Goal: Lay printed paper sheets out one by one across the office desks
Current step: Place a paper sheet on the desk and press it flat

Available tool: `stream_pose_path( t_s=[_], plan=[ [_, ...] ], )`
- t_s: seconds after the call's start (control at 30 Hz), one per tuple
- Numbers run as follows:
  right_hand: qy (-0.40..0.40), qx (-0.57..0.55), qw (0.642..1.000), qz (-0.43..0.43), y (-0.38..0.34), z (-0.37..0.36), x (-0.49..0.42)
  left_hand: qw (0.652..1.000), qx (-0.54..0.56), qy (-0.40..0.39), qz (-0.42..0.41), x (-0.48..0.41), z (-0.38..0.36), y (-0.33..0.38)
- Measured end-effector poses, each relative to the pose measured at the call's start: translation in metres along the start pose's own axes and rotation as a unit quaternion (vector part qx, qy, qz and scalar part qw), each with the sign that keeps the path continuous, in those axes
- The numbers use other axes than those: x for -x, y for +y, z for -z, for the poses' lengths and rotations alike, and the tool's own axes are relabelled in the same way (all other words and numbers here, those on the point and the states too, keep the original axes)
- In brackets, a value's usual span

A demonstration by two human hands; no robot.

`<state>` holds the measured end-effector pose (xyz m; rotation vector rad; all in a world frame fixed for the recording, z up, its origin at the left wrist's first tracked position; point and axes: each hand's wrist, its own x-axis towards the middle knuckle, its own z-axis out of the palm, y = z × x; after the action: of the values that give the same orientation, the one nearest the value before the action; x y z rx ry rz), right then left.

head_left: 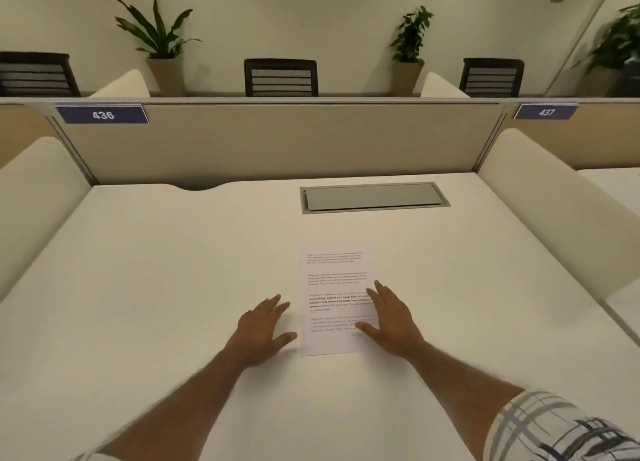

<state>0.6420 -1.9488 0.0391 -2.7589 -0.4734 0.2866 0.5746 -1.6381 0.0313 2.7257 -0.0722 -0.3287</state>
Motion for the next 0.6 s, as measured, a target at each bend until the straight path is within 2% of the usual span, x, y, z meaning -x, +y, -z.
stream_pose_path(
  t_s=[0.33,0.6],
  plan=[
    [-0.050,0.058,0.984,0.162,-0.124,-0.041,-0.032,0.994,-0.022,0.047,0.097,0.075,0.020,-0.098],
    [-0.099,0.063,0.938,0.326,-0.243,-0.077,-0.042,0.966,-0.036,0.080,0.244,0.184,0.032,-0.152]
  ],
)
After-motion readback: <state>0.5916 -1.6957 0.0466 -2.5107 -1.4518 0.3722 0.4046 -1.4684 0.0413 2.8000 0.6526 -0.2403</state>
